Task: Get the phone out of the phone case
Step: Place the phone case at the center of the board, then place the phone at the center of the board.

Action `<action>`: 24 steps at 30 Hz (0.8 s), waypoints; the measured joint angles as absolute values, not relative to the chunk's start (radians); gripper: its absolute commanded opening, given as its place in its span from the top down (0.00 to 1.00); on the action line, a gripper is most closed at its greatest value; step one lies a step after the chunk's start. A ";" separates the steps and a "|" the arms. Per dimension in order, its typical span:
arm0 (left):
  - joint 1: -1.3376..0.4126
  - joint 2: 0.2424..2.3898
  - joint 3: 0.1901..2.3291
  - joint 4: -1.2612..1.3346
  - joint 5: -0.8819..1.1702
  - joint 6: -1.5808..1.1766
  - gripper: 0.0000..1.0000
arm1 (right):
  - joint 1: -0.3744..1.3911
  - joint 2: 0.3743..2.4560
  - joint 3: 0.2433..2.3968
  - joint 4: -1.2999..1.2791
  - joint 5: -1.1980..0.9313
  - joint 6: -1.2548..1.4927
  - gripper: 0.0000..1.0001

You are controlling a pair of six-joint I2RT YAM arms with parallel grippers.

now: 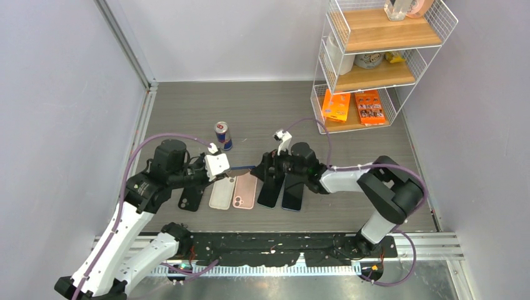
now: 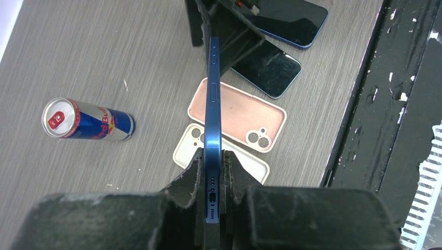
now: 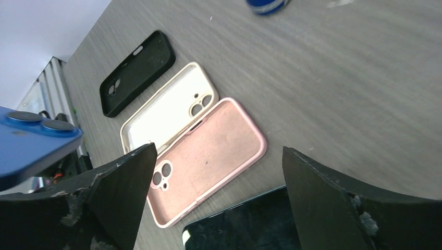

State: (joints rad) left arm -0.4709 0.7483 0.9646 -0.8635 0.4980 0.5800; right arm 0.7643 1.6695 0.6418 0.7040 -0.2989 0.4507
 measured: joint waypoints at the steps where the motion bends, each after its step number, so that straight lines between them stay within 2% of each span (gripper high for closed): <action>1: -0.471 0.748 0.965 -0.863 0.498 0.580 1.00 | 0.756 1.645 0.645 0.684 -0.297 0.426 0.03; 14: -0.471 0.810 0.982 -0.857 0.546 0.602 1.00 | 0.583 1.209 0.604 0.463 -0.255 0.055 0.04; 19: -0.471 0.885 1.022 -0.851 0.593 0.615 1.00 | 0.553 1.071 0.618 0.241 -0.437 -0.130 0.05; 24: -0.474 0.987 1.075 -0.845 0.690 0.620 1.00 | 0.555 1.031 0.714 -0.010 -0.652 -0.303 0.05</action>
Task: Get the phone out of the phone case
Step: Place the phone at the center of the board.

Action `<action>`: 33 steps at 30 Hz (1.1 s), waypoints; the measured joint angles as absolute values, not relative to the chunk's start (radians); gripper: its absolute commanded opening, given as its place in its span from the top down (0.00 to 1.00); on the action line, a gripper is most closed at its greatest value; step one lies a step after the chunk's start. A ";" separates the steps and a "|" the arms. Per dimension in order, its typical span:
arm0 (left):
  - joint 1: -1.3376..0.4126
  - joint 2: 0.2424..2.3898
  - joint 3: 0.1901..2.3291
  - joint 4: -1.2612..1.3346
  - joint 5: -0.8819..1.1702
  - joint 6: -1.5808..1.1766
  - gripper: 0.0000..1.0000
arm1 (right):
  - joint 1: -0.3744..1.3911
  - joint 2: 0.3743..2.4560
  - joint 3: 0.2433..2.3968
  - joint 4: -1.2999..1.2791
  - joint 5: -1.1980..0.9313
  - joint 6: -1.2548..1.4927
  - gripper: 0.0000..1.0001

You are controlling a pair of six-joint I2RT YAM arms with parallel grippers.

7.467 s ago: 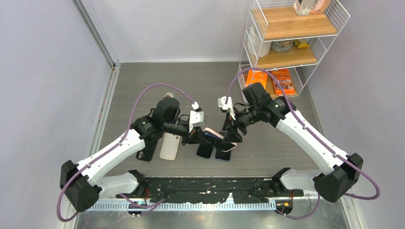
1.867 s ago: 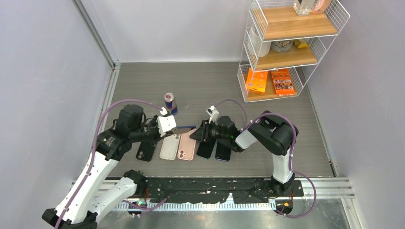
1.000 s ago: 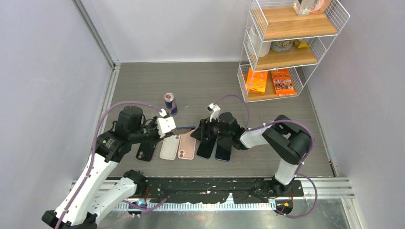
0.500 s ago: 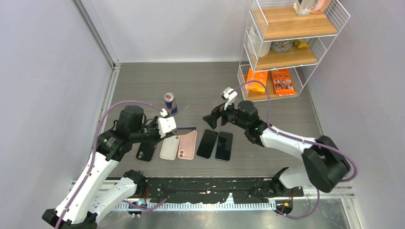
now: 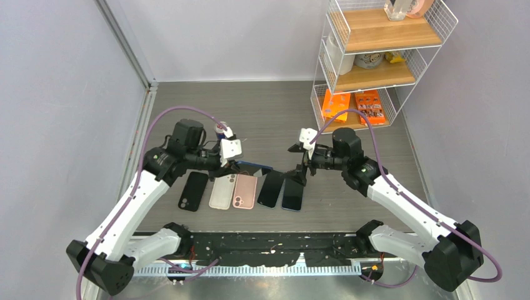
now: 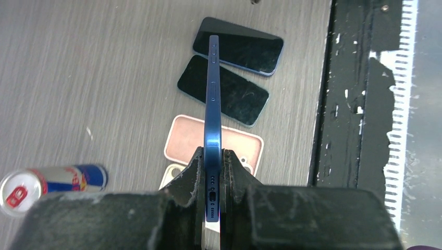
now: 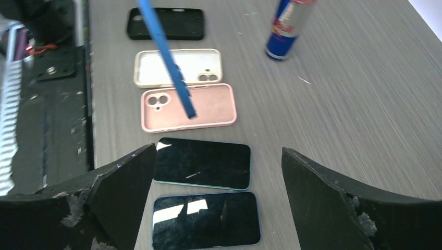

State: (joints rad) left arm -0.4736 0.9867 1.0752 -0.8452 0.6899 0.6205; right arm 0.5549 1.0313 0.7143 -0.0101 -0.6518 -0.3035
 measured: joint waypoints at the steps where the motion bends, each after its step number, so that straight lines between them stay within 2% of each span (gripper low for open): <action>1: -0.479 1.008 1.085 -0.844 0.707 0.622 1.00 | 0.556 1.024 0.731 -0.049 -0.685 -0.329 0.04; 8: -0.572 1.116 1.114 -0.830 0.756 0.625 1.00 | 0.583 1.014 0.793 -0.199 -0.803 -0.427 0.00; 15: -0.663 1.163 1.115 -0.766 0.750 0.574 1.00 | 0.612 1.089 0.823 -0.217 -0.878 -0.424 0.16; 17: -0.678 1.169 1.115 -0.742 0.743 0.551 1.00 | 0.614 1.108 0.823 -0.213 -0.894 -0.411 0.22; 20: -0.693 1.179 1.116 -0.706 0.729 0.523 1.00 | 0.614 1.129 0.823 -0.197 -0.919 -0.385 0.39; 24: -0.704 1.195 1.120 -0.677 0.714 0.497 1.00 | 0.617 1.149 0.823 -0.165 -0.948 -0.345 0.55; 30: -0.719 1.209 1.125 -0.656 0.699 0.472 1.00 | 0.622 1.193 0.823 -0.132 -0.972 -0.303 0.67; 33: -0.721 1.209 1.126 -0.648 0.699 0.466 1.00 | 0.626 1.210 0.823 -0.119 -0.972 -0.290 0.81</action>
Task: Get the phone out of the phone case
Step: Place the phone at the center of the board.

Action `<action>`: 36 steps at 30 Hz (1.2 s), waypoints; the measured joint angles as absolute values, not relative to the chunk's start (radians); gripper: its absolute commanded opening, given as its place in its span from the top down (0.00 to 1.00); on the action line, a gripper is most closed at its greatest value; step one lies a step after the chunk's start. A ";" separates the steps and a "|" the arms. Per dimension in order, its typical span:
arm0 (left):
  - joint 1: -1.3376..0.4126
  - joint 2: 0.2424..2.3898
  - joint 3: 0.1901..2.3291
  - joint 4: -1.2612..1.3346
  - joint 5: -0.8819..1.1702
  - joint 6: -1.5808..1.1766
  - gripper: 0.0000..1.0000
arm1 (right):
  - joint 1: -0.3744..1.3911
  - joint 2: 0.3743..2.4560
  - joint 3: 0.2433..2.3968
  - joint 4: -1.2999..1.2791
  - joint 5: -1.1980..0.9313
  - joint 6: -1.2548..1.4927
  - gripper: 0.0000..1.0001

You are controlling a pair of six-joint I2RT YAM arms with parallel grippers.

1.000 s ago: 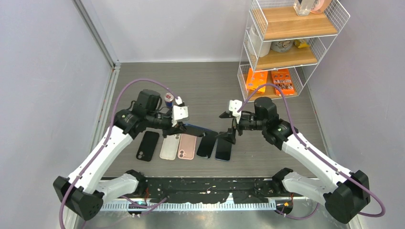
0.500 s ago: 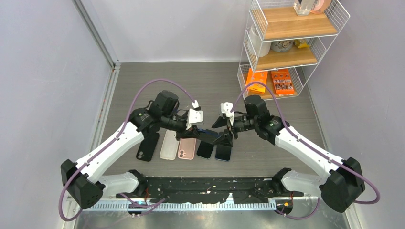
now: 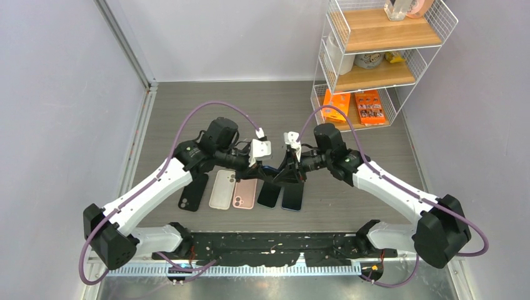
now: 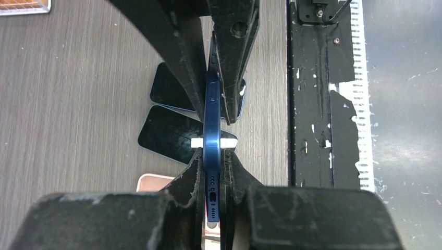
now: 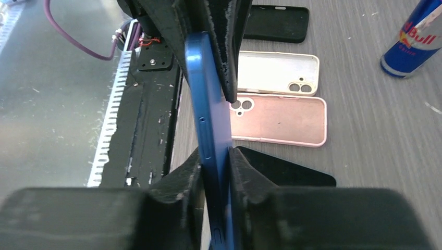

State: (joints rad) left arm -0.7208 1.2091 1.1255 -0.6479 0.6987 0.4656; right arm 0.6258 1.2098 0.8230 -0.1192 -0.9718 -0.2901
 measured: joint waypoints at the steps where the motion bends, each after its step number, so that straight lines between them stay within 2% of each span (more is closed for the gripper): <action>1: -0.721 1.209 1.126 -0.649 0.696 0.456 1.00 | 0.626 1.213 0.823 -0.115 -0.973 -0.288 0.85; 2: -0.720 1.209 1.126 -0.649 0.694 0.441 1.00 | 0.626 1.213 0.822 -0.109 -0.972 -0.292 0.92; 5: -0.710 1.209 1.127 -0.652 0.696 0.396 1.00 | 0.628 1.213 0.820 -0.086 -0.966 -0.324 0.94; 8: -0.709 1.209 1.127 -0.652 0.694 0.389 0.90 | 0.628 1.213 0.815 -0.075 -0.965 -0.324 0.94; 11: -0.709 1.209 1.127 -0.655 0.690 0.388 0.74 | 0.627 1.212 0.798 -0.042 -0.961 -0.298 0.95; 14: -0.713 1.209 1.127 -0.648 0.680 0.409 0.48 | 0.616 1.210 0.754 0.041 -0.961 -0.203 0.95; 17: -0.718 1.207 1.128 -0.628 0.669 0.432 0.27 | 0.581 1.210 0.688 0.129 -0.943 -0.092 0.94; 19: -0.718 1.204 1.128 -0.621 0.654 0.443 0.20 | 0.545 1.210 0.630 0.189 -0.917 -0.006 0.95; 26: -0.720 1.144 1.121 -0.611 0.609 0.477 0.16 | 0.381 1.135 0.373 0.373 -0.736 0.244 0.95; 36: -0.719 1.111 1.068 -0.603 0.563 0.506 0.15 | 0.194 1.119 0.327 0.370 -0.619 0.352 0.95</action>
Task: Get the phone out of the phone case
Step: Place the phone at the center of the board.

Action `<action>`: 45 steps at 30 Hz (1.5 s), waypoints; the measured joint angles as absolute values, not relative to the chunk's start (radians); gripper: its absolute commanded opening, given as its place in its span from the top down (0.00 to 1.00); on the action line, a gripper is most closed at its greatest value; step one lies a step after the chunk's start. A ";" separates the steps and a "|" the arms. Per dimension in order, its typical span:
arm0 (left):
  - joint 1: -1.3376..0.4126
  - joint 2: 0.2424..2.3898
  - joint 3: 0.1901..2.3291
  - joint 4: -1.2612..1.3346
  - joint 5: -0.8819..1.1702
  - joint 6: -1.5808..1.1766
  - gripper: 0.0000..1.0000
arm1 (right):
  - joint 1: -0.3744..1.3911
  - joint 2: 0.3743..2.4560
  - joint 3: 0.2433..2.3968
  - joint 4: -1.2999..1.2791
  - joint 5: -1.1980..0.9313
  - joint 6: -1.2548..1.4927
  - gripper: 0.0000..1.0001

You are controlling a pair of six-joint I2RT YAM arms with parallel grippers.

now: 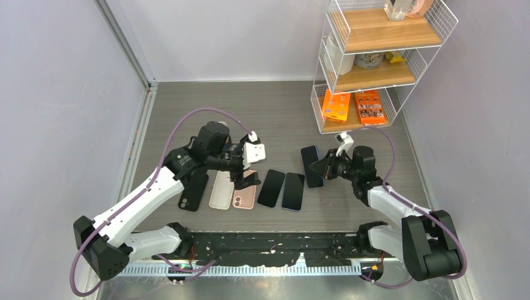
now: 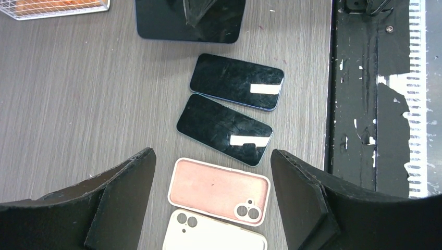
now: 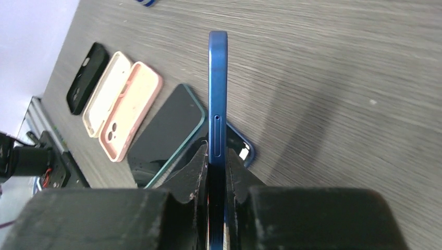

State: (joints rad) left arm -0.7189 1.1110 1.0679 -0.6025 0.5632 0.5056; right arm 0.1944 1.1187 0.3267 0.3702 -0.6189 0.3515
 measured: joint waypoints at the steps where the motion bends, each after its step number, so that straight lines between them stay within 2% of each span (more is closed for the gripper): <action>1: -0.719 1.109 1.065 -0.603 0.560 0.506 0.15 | 0.178 1.119 0.321 0.363 -0.611 0.355 0.95; 5: -0.719 1.103 1.063 -0.602 0.557 0.506 0.16 | 0.124 1.119 0.295 0.327 -0.589 0.366 0.94; 8: -0.719 1.103 1.063 -0.602 0.557 0.506 0.15 | 0.104 1.119 0.283 0.305 -0.567 0.374 0.88; 26: -0.719 1.111 1.063 -0.602 0.557 0.506 0.15 | 0.081 1.177 0.278 0.225 -0.473 0.441 0.70; 37: -0.719 1.130 1.063 -0.603 0.558 0.506 0.15 | 0.069 1.178 0.300 0.170 -0.444 0.431 0.34; 39: -0.719 1.130 1.063 -0.602 0.559 0.506 0.15 | 0.068 1.173 0.309 0.161 -0.441 0.419 0.20; 40: -0.719 1.130 1.063 -0.602 0.559 0.506 0.15 | 0.068 1.170 0.313 0.156 -0.439 0.418 0.04; 41: -0.719 1.130 1.063 -0.602 0.559 0.506 0.15 | 0.067 1.165 0.317 0.153 -0.437 0.412 0.00; 42: -0.719 1.130 1.063 -0.602 0.560 0.506 0.15 | 0.065 1.159 0.321 0.152 -0.437 0.408 0.03; 45: -0.719 1.129 1.063 -0.602 0.561 0.506 0.15 | 0.061 1.142 0.334 0.148 -0.429 0.387 0.04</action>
